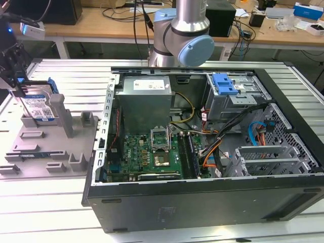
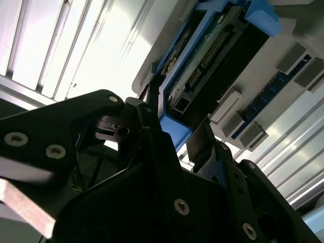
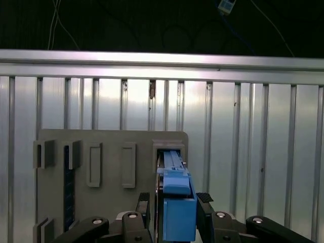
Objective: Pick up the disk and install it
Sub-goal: 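Pick up the disk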
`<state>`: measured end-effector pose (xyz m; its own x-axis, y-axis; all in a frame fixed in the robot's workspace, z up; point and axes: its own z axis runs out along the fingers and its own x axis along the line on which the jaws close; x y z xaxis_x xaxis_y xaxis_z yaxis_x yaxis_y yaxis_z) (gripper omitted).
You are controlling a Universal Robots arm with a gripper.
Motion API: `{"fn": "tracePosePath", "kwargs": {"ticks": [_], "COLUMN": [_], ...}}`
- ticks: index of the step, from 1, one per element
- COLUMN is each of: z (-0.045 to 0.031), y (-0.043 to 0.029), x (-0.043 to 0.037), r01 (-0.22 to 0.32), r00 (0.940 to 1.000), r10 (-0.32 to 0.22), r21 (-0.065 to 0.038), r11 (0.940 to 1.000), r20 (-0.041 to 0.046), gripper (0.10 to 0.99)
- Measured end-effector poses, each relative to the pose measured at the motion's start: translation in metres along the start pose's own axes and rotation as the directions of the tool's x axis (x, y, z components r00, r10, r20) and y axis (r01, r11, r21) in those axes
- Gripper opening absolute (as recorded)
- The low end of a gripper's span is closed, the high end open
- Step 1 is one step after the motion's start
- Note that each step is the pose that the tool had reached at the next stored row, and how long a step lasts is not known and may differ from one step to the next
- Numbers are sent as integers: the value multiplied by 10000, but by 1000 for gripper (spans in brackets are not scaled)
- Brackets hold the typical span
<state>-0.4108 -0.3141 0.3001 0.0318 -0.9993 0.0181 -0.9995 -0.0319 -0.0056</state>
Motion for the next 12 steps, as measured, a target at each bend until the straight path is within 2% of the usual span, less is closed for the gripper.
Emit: {"fn": "tracePosePath", "kwargs": {"ticks": [6, 7, 12], "z": [29, 33, 46], "y": [6, 7, 11], "x": [-1, -1, -1], "r01": [0, 0, 0], "r00": [10000, 10000, 10000], "r10": [0, 0, 0], "r21": [-1, 0, -1], "r11": [10000, 10000, 10000], "r20": [0, -1, 0], "gripper": [467, 392, 392]}}
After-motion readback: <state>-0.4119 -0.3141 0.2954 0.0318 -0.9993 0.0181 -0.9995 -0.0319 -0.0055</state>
